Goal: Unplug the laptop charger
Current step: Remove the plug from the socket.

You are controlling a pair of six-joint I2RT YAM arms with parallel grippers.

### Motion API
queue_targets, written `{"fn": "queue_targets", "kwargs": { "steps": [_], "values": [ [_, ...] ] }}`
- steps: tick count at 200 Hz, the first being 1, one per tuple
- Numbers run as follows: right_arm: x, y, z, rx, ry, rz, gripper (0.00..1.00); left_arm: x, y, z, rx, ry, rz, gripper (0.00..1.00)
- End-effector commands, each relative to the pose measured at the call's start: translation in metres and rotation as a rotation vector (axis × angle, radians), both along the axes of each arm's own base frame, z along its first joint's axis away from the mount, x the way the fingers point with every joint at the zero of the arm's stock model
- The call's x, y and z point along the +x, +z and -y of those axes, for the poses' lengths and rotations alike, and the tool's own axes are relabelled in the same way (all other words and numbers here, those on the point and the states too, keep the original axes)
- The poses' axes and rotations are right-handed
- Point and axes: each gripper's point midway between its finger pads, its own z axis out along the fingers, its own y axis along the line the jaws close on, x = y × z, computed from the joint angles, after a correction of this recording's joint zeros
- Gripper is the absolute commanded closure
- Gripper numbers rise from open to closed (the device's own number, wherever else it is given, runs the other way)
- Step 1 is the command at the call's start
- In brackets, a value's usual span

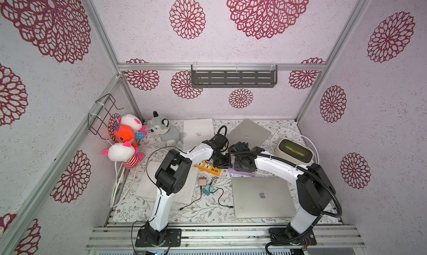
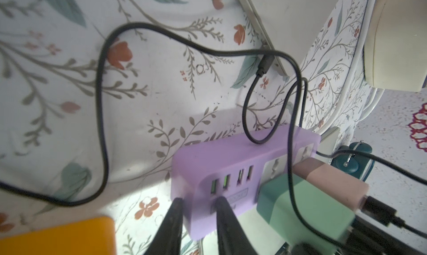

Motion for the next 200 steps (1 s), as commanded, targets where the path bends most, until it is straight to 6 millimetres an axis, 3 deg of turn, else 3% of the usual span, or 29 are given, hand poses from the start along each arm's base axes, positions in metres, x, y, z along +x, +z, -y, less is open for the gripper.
{"fn": "queue_targets", "kwargs": {
  "steps": [1,52,109,156,200],
  "values": [
    [0.014,0.037,-0.019,0.070,0.031,0.092,0.68,-0.016,-0.040,-0.012,0.110,0.004,-0.067,0.72],
    [0.013,0.044,-0.013,0.117,0.013,0.101,0.68,-0.016,-0.042,-0.012,0.112,0.003,-0.073,0.72],
    [0.014,0.032,-0.013,0.028,0.029,0.072,0.68,-0.015,-0.043,-0.013,0.121,0.003,-0.072,0.72],
    [0.012,0.031,-0.020,0.089,0.038,0.062,0.68,-0.016,-0.044,-0.013,0.127,0.000,-0.076,0.72],
    [0.011,0.035,-0.015,0.108,0.020,0.068,0.68,-0.017,-0.045,-0.014,0.129,0.000,-0.079,0.72]
  ]
}}
